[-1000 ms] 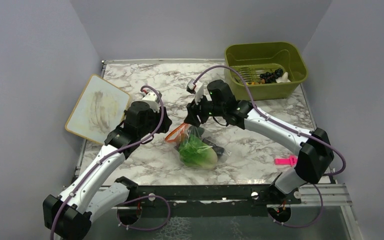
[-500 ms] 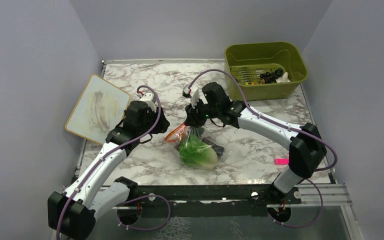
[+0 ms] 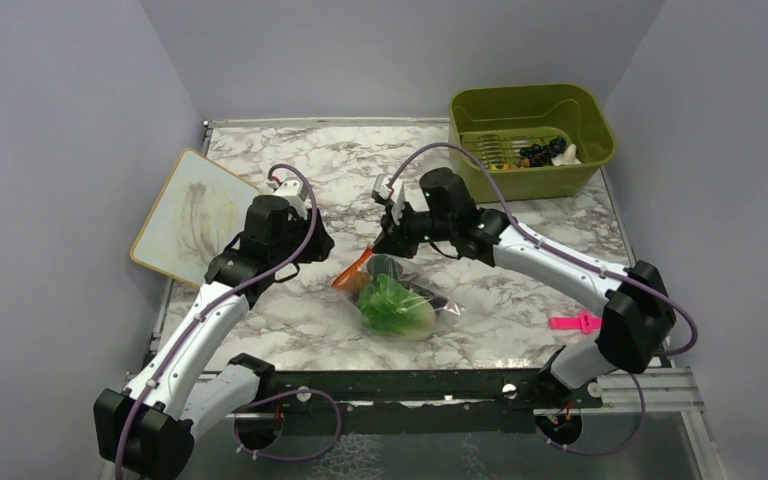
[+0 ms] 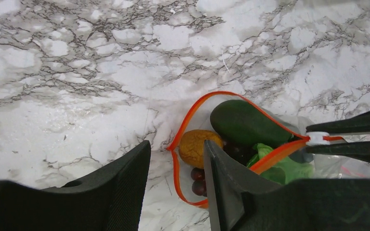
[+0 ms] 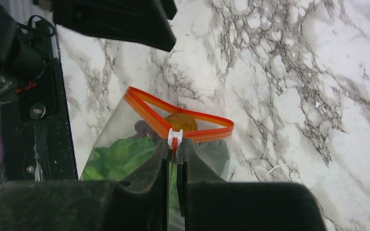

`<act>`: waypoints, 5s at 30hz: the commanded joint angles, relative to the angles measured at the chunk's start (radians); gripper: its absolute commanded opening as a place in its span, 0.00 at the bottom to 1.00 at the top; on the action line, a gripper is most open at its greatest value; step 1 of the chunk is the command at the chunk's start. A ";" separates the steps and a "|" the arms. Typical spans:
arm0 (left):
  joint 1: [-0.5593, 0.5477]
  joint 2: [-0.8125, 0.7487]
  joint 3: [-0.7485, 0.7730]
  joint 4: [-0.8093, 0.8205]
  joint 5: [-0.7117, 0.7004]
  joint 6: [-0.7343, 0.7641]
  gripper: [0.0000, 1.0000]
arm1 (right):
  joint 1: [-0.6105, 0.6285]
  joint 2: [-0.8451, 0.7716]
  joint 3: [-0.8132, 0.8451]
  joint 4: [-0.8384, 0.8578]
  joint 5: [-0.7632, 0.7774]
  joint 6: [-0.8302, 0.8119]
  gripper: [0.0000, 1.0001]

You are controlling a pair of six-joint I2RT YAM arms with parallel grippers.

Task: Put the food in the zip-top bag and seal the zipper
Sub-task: Zip the zipper food storage bag at the center of the board.

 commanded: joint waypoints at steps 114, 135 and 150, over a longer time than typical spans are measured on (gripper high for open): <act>-0.250 -0.159 -0.117 0.387 0.743 0.605 0.00 | 0.009 -0.456 -0.356 0.358 -0.335 -0.100 0.01; -0.250 -0.168 -0.130 0.335 0.718 0.662 0.00 | 0.009 -0.504 -0.367 0.299 -0.320 -0.130 0.07; -0.251 -0.153 -0.026 0.360 0.788 0.664 0.00 | 0.028 -0.385 -0.270 0.114 -0.350 -0.181 0.51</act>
